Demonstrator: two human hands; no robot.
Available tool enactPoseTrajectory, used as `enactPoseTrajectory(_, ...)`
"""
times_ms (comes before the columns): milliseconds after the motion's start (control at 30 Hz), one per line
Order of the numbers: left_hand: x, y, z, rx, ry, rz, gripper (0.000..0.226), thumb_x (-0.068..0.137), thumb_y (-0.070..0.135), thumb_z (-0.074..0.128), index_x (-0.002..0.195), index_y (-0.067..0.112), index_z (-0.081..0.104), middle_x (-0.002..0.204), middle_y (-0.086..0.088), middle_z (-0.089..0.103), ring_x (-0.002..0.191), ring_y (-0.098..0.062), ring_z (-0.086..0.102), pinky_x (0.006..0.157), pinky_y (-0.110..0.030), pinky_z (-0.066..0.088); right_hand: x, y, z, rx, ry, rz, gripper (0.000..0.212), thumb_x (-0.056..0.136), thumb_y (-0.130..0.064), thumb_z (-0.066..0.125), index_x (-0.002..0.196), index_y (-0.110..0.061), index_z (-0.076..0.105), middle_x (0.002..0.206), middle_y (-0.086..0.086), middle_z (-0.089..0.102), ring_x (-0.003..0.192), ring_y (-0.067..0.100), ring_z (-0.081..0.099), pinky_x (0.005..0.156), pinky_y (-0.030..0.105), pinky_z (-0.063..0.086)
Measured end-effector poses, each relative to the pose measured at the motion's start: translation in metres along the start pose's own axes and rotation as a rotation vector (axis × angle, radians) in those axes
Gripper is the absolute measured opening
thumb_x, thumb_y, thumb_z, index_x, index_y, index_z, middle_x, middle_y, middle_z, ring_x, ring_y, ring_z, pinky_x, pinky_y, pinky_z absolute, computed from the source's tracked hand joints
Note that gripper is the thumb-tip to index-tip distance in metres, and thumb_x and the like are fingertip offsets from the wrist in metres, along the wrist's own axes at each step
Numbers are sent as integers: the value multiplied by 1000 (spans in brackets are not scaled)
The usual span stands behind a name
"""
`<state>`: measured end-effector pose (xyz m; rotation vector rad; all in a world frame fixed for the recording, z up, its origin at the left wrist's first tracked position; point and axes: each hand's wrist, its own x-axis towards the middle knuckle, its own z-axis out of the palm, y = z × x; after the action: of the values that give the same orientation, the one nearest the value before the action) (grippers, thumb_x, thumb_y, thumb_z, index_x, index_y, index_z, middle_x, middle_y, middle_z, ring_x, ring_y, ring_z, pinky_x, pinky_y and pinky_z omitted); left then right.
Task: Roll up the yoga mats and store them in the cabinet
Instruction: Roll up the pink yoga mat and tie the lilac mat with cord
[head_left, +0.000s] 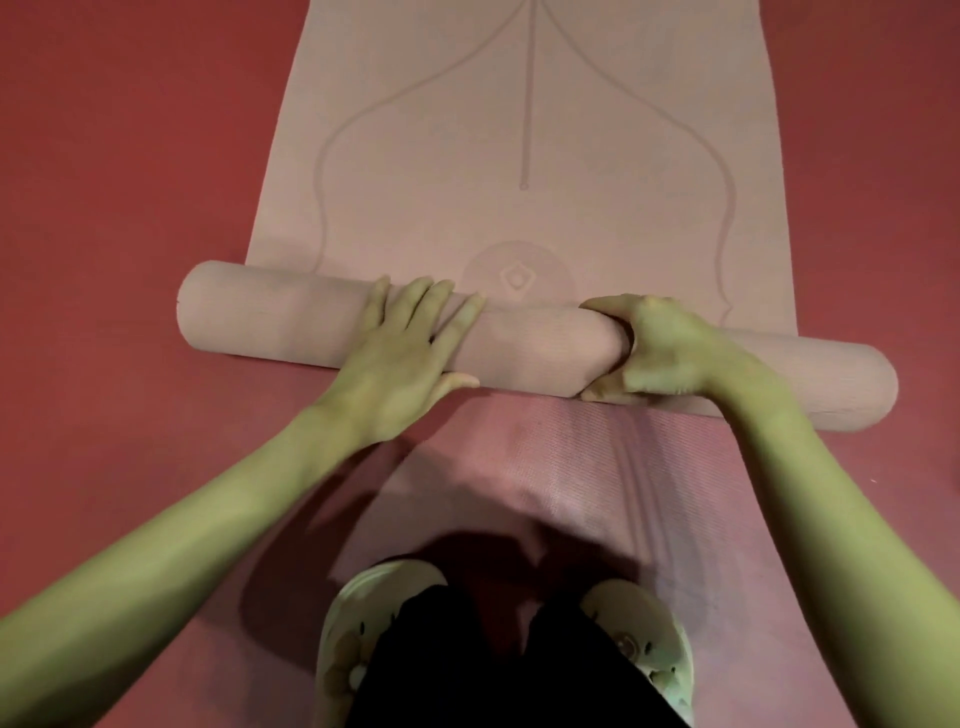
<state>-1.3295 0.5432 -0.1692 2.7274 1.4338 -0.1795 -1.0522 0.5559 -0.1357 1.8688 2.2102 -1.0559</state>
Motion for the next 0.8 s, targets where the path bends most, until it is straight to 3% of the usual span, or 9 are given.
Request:
enactPoseTrajectory(133, 24, -14, -7, -17, -30, 5, 77, 88, 62, 23, 146, 13, 34, 136, -16, 48, 127, -32, 44, 108, -58, 27, -20, 9, 32, -127, 370, -67, 77, 73, -52, 64, 140, -18, 47, 141, 3, 51, 131, 27, 43, 112, 45, 24)
enactPoseTrajectory(200, 34, -20, -8, -25, -22, 34, 76, 90, 61, 23, 146, 13, 34, 135, -17, 49, 125, -32, 47, 106, -57, 31, -24, 12, 46, -214, 444, -73, 71, 87, -54, 44, 149, -20, 37, 152, 3, 39, 139, 27, 34, 115, 45, 16)
enactPoseTrajectory(267, 39, -23, -8, -19, 10, 42, 74, 92, 60, 22, 148, 14, 32, 139, -18, 46, 128, -32, 45, 106, -56, 32, -20, 17, 49, -257, 460, -83, 65, 94, -55, 30, 151, -24, 32, 155, 2, 35, 142, 27, 30, 115, 44, 15)
enactPoseTrajectory(467, 28, -3, 3, 10, 102, -166, 65, 96, 54, 20, 150, 18, 27, 151, -18, 34, 141, -31, 29, 113, -61, 17, 17, 20, 20, -354, 435, -34, 67, 93, -61, 14, 144, -29, 44, 142, -5, 52, 129, 23, 47, 101, 40, 31)
enactPoseTrajectory(567, 33, -8, 6, 43, 109, -179, 65, 96, 55, 22, 151, 20, 25, 153, -18, 31, 141, -35, 28, 113, -61, 16, 30, 19, 11, -350, 419, 0, 71, 91, -62, 8, 139, -30, 48, 138, -5, 55, 125, 24, 50, 100, 42, 32)
enactPoseTrajectory(667, 46, -15, 3, 27, 103, -161, 66, 96, 54, 22, 151, 18, 27, 155, -18, 26, 142, -36, 27, 112, -61, 19, 35, 14, 12, -343, 443, 52, 74, 91, -59, 5, 142, -24, 46, 145, -2, 49, 134, 26, 42, 108, 47, 24)
enactPoseTrajectory(800, 68, -27, -10, -35, 33, -160, 69, 94, 59, 15, 153, 23, 18, 160, -10, 14, 147, -28, 14, 116, -56, 11, 22, -2, 28, -271, 433, 112, 73, 92, -54, 13, 153, -16, 23, 160, 5, 22, 146, 31, 18, 116, 52, 8)
